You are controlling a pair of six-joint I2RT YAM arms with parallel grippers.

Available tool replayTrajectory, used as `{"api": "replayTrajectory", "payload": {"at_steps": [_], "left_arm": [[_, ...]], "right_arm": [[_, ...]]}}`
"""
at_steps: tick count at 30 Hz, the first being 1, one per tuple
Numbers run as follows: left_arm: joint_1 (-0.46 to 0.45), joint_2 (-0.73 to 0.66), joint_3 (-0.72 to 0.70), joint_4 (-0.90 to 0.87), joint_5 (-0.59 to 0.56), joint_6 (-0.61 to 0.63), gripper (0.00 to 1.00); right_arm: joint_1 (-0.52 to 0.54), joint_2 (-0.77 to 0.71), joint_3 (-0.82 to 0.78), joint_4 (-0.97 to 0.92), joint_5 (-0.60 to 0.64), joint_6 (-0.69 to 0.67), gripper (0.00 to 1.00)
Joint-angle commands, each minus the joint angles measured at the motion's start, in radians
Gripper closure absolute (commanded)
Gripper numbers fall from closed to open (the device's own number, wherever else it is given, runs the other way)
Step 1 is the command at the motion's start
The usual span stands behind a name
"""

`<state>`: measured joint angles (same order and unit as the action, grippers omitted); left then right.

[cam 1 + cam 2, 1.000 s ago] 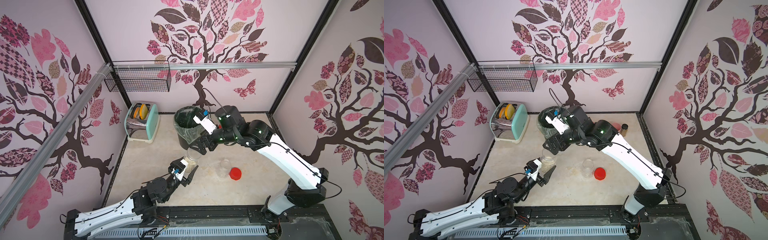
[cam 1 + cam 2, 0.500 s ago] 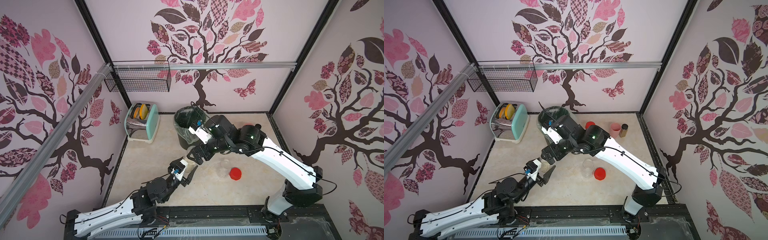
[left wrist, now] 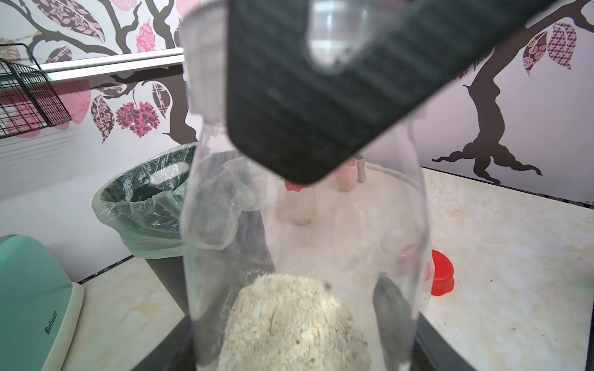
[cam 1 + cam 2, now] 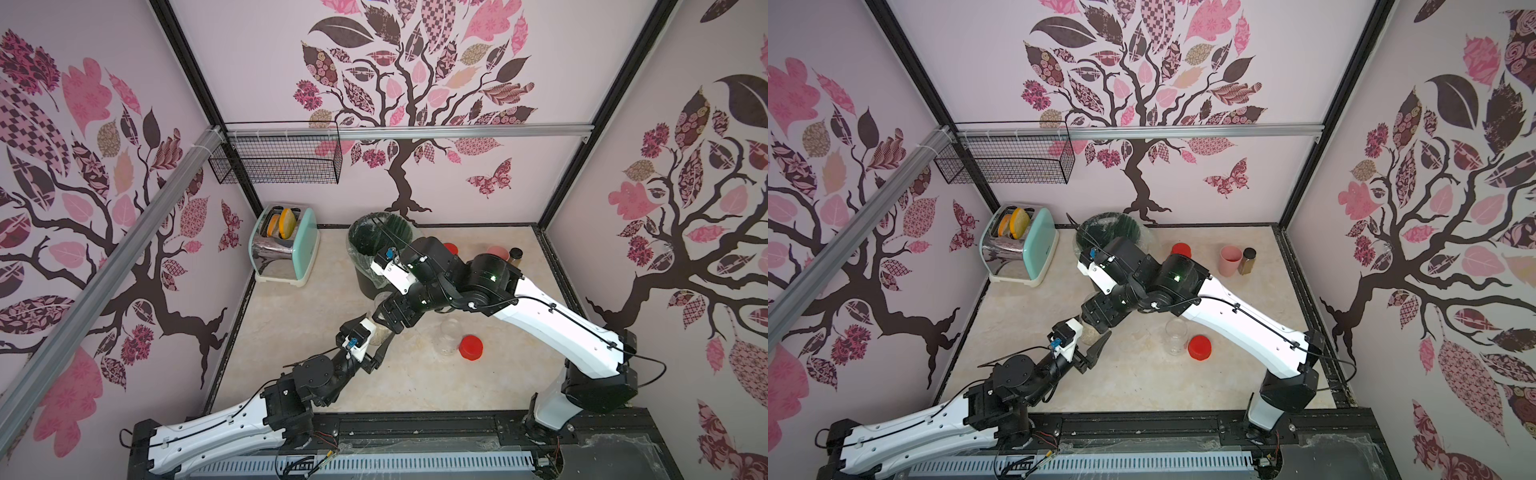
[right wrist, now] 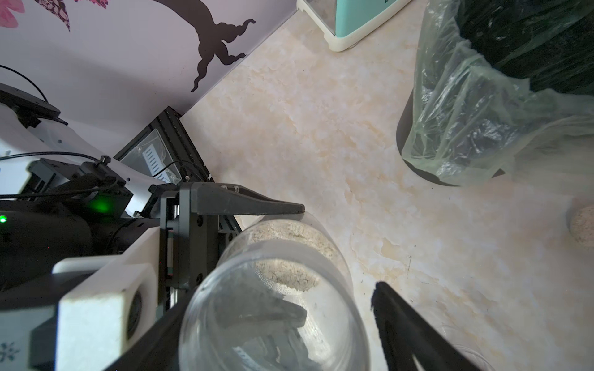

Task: Empty expired oatmeal from jars
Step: Unscrew the lid from the jar.

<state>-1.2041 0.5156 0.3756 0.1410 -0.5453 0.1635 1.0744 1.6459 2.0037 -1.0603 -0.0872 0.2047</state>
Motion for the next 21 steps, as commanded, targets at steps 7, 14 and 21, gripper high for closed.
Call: {"api": "replayTrajectory", "payload": {"at_steps": [7, 14, 21], "left_arm": [[0.003, -0.017, 0.003, 0.028, 0.004, -0.010, 0.64], [0.002, -0.030, 0.002, 0.028, 0.002, -0.012, 0.64], [0.003, -0.039, 0.004, -0.010, 0.005, -0.022, 0.64]], "right_arm": [[0.005, 0.029, 0.105, -0.028, 0.041, -0.046, 0.14], [0.005, 0.042, 0.109, -0.052, 0.007, -0.073, 0.27], [0.002, 0.018, 0.099, -0.042, -0.161, -0.381, 0.39]]}}
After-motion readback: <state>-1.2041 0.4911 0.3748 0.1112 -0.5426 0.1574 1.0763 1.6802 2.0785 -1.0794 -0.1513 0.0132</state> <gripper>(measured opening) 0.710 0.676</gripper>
